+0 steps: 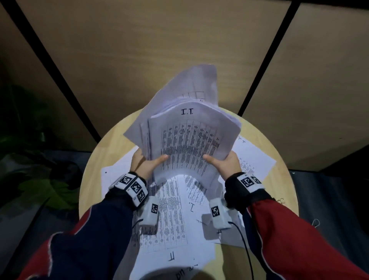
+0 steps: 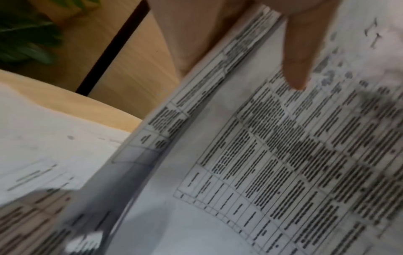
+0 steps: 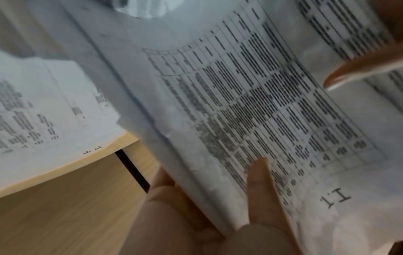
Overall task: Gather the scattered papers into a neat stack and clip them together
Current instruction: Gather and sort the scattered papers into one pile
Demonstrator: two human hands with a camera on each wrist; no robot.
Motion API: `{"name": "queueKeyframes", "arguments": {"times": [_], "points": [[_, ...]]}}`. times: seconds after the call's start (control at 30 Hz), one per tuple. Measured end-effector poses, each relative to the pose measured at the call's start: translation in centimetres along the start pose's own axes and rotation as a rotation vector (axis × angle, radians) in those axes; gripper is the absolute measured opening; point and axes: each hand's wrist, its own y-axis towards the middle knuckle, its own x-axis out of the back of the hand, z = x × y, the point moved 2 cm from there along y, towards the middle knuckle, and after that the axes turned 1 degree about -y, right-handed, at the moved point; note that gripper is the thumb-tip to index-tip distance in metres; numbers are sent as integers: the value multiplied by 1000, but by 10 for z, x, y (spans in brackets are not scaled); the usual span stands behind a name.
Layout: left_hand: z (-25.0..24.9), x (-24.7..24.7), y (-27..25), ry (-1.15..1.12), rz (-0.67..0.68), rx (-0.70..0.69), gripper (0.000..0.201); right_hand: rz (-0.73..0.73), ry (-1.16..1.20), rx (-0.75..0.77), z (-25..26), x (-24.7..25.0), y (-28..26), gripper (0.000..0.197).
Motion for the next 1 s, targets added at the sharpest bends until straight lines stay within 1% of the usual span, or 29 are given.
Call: {"name": "queueKeyframes", "arguments": {"times": [0.03,0.07,0.1,0.13,0.17,0.2,0.23,0.27,0.3,0.33,0.4,0.43,0.47,0.5,0.53,0.57,0.6,0.63,0.7,0.73,0.8,0.9,0.97,1.0], "points": [[3,1,4,-15,-29,35,35,60,-59,-37,-6,-1,1,22],[2,5,8,-47,-60,65,26,120,-81,-76,-12,0,2,22],[-2,10,12,-38,-87,54,23,164,-60,-131,-19,2,3,27],[-5,17,16,9,-115,15,25,169,-34,-184,-29,5,4,41],[-7,27,20,57,-165,-27,27,133,-6,-236,-42,10,6,55],[-5,38,23,105,-224,-31,29,38,12,-302,-59,18,9,61],[1,51,25,162,-288,-4,30,-83,-2,-394,-77,26,11,63],[13,64,28,231,-332,57,29,-168,-43,-500,-94,34,11,62],[29,76,29,324,-345,135,28,-203,-91,-603,-114,41,10,60],[47,86,28,446,-306,233,25,-168,-159,-692,-129,43,7,51],[80,98,20,676,-178,424,24,-40,-244,-786,-157,39,6,24],[93,101,12,758,-137,510,29,-13,-245,-790,-163,32,4,23],[103,101,3,804,-111,570,33,-37,-153,-787,-159,23,-1,32],[113,101,-6,822,-87,597,35,-56,-67,-770,-157,13,-3,49],[119,99,-13,827,-75,617,35,-55,-30,-748,-158,4,-4,64],[122,95,-18,826,-68,628,35,-22,-55,-719,-153,-7,-5,74],[124,91,-21,829,-59,626,34,11,-81,-691,-148,-16,-7,75],[126,87,-22,837,-42,622,33,13,-82,-681,-146,-21,-6,67],[126,82,-20,843,-25,627,35,-22,-100,-683,-135,-25,-5,39],[126,80,-20,850,-22,630,39,-33,-126,-687,-131,-21,-4,36],[127,80,-20,856,-26,635,42,-74,-161,-740,-131,-5,-6,43],[126,79,-21,834,-58,633,37,-160,-200,-831,-149,31,-15,43],[126,75,-22,816,-68,632,40,-218,-294,-896,-159,47,-21,47],[127,72,-21,812,-66,630,40,-236,-332,-904,-159,52,-22,49]]}}
